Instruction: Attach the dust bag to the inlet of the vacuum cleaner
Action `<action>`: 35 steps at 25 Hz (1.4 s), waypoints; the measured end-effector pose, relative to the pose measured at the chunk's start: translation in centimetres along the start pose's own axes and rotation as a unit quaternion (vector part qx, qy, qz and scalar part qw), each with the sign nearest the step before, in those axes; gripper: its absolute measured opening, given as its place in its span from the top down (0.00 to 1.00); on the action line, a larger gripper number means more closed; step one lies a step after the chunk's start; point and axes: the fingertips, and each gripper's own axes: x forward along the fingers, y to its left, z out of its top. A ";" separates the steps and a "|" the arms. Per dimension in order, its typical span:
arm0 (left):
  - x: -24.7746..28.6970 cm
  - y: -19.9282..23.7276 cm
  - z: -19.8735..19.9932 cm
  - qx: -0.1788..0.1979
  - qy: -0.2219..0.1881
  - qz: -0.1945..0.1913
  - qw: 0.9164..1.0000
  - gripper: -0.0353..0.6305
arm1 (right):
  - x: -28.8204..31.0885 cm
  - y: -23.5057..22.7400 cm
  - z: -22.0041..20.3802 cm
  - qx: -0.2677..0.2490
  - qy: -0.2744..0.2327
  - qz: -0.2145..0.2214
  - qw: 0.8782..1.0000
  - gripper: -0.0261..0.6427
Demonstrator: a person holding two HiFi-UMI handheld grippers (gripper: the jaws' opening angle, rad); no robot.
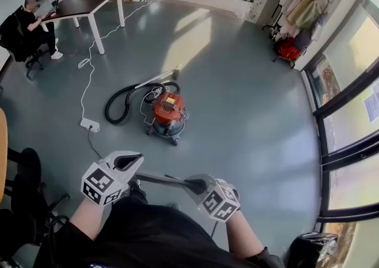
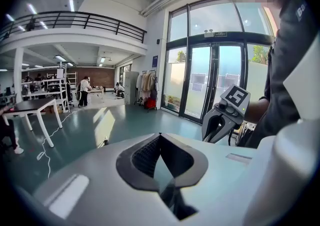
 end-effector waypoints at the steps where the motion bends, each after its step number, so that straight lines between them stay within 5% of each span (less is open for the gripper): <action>1: 0.1 0.6 -0.1 -0.003 -0.002 -0.004 1.000 0.92 | 0.4 -0.2 0.3 0.001 0.006 -0.002 1.000 0.93; 14: 1.6 15.0 -0.6 -0.026 -0.030 -0.066 0.997 0.92 | 7.9 -4.7 7.3 0.022 0.047 -0.046 0.998 0.93; 22: 3.0 20.2 -1.7 -0.035 -0.016 -0.098 0.994 0.92 | 12.2 -7.3 10.1 0.034 0.055 -0.053 0.997 0.93; 28: 5.4 21.5 -1.4 -0.037 -0.005 -0.093 0.995 0.92 | 13.5 -9.9 9.5 0.028 0.050 -0.038 0.998 0.93; 35: 10.6 21.4 1.9 -0.015 -0.002 -0.042 0.999 0.92 | 12.7 -13.9 6.7 0.009 0.021 -0.002 1.000 0.93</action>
